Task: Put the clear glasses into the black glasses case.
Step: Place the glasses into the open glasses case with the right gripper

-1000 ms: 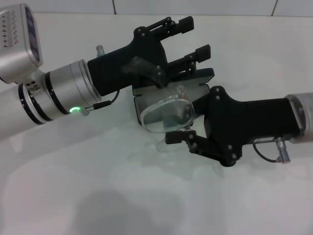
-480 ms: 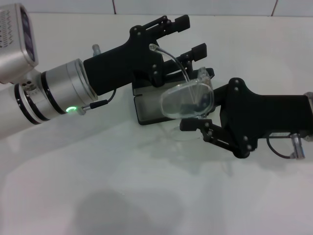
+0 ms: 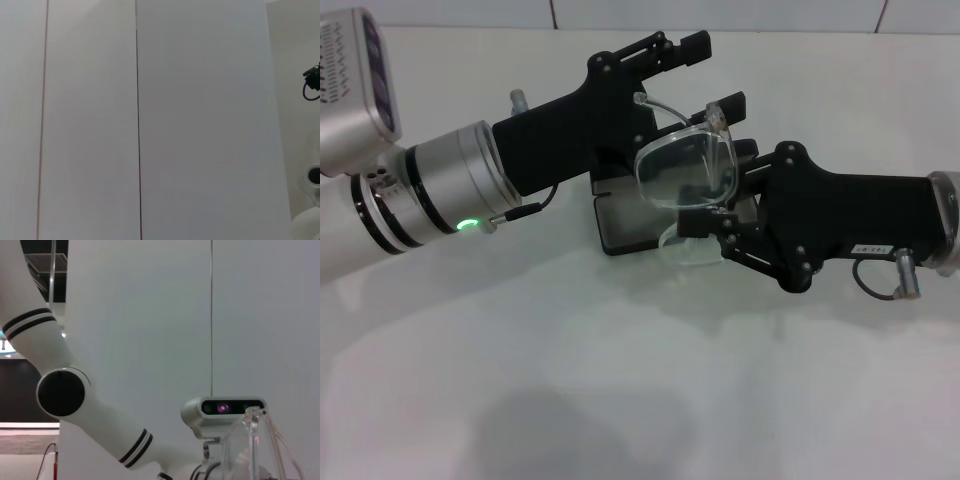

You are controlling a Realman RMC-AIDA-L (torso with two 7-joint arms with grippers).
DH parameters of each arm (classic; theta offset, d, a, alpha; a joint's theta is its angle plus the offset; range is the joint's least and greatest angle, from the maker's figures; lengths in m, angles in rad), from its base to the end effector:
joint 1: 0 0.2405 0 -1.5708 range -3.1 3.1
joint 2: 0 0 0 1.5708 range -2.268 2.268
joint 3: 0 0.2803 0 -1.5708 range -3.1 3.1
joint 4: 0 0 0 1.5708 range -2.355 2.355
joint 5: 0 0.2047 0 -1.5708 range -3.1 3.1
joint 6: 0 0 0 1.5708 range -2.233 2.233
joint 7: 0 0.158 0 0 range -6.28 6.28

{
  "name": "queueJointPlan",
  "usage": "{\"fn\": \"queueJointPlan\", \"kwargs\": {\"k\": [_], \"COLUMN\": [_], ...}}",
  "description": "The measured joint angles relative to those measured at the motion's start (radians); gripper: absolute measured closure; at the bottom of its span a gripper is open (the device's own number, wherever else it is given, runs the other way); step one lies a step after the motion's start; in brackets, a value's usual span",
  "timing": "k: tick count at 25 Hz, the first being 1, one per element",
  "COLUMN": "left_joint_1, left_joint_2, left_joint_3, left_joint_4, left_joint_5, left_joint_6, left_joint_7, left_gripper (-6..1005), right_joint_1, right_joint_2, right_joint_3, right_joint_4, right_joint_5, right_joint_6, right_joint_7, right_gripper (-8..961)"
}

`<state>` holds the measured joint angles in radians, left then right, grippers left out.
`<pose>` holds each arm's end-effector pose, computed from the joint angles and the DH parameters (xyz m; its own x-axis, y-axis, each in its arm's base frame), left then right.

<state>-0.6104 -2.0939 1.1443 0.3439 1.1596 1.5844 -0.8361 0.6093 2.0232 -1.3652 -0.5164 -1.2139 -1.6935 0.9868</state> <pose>-0.1859 0.3451 -0.0526 0.5687 -0.0952 0.8170 0.2121 -0.9427 -0.2576 0.1692 0.3208 -0.0445 0.6506 0.0779 -0.7554 0.0578 -0.9969 -0.0531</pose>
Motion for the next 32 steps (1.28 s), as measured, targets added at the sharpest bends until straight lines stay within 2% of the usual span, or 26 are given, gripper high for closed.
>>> {"fn": "queueJointPlan", "kwargs": {"k": [14, 18, 21, 24, 27, 28, 30, 32], "left_joint_1": [-0.003, 0.004, 0.025, 0.049, 0.069, 0.08, 0.085, 0.093], "left_joint_2": [0.0, -0.001, 0.001, 0.003, 0.008, 0.009, 0.009, 0.009], "left_joint_3": [-0.007, -0.017, -0.018, -0.018, -0.019, -0.019, -0.018, -0.019], "left_joint_4": [-0.005, -0.009, -0.01, -0.01, -0.006, -0.001, 0.0, 0.001], "left_joint_5": [0.0, -0.029, -0.113, -0.197, -0.235, -0.247, -0.253, -0.258], "left_joint_6": [-0.019, -0.079, -0.152, -0.223, -0.239, -0.231, -0.225, -0.212], "left_joint_7": [0.023, 0.054, 0.099, 0.14, 0.143, 0.138, 0.137, 0.124], "left_gripper": [312, 313, 314, 315, 315, 315, 315, 315], "right_joint_1": [0.001, -0.014, -0.035, -0.076, -0.141, -0.184, -0.197, -0.218], "right_joint_2": [0.001, -0.007, -0.013, -0.012, -0.002, 0.003, 0.003, -0.001], "right_joint_3": [-0.004, -0.006, -0.001, 0.0, -0.011, -0.054, -0.082, -0.187], "right_joint_4": [0.001, -0.009, -0.03, -0.112, -0.258, -0.357, -0.393, -0.482], "right_joint_5": [0.01, -0.008, -0.051, -0.129, -0.221, -0.253, -0.257, -0.278], "right_joint_6": [0.039, 0.036, 0.055, 0.152, 0.298, 0.425, 0.476, 0.641], "right_joint_7": [-0.001, -0.028, -0.088, -0.109, -0.088, -0.079, -0.077, -0.077], "right_gripper": [831, 830, 830, 829, 828, 828, 828, 827]}}
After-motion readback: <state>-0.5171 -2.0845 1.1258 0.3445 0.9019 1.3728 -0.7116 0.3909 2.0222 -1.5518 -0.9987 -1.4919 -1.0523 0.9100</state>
